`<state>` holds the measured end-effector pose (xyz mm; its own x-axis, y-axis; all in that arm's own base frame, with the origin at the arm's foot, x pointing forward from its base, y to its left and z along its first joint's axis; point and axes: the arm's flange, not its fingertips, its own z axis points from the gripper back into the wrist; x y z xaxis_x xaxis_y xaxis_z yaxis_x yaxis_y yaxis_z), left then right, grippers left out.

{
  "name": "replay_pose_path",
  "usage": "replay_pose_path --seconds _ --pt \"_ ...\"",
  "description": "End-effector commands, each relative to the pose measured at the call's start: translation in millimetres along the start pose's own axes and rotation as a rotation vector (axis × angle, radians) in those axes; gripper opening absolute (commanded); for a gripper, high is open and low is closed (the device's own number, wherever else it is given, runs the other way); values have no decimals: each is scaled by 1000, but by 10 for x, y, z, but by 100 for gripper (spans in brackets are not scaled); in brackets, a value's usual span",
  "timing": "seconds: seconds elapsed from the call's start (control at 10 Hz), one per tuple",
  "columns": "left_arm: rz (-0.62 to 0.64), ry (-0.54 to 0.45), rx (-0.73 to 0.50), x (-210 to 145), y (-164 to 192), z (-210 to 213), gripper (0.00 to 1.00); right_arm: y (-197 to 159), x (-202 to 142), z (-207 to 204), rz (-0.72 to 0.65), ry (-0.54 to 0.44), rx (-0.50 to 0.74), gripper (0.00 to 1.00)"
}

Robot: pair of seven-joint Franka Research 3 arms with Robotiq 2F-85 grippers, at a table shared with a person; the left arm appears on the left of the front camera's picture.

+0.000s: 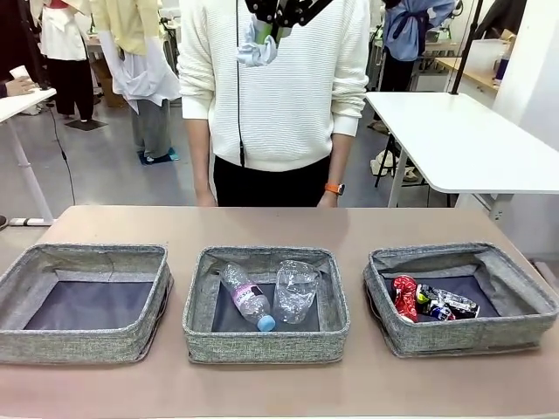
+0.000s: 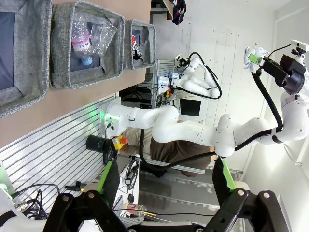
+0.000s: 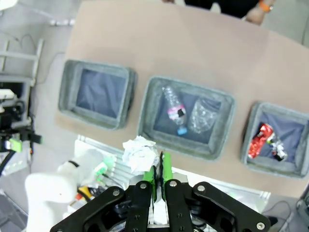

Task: Sort the waste into the appropriate baskets.
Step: Place the picked waste into the Fabric basket indicated by the person.

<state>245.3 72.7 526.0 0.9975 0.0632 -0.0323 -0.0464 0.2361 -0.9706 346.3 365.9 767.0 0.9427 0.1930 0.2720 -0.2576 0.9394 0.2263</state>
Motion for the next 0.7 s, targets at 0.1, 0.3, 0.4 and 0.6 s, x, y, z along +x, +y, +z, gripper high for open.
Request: replay_pose_path --seconds 0.1,0.3,0.4,0.6 --pt "-4 4 -15 -21 -41 1 100 -15 -46 1 -6 -10 4 7" --pt "-4 4 -15 -21 -41 1 100 -15 -46 1 -6 -10 4 7" --pt "-4 4 -15 -21 -41 1 100 -15 -46 1 -6 -10 4 7" --pt "-4 4 -15 -21 -41 1 100 -15 -46 1 -6 -10 4 7"
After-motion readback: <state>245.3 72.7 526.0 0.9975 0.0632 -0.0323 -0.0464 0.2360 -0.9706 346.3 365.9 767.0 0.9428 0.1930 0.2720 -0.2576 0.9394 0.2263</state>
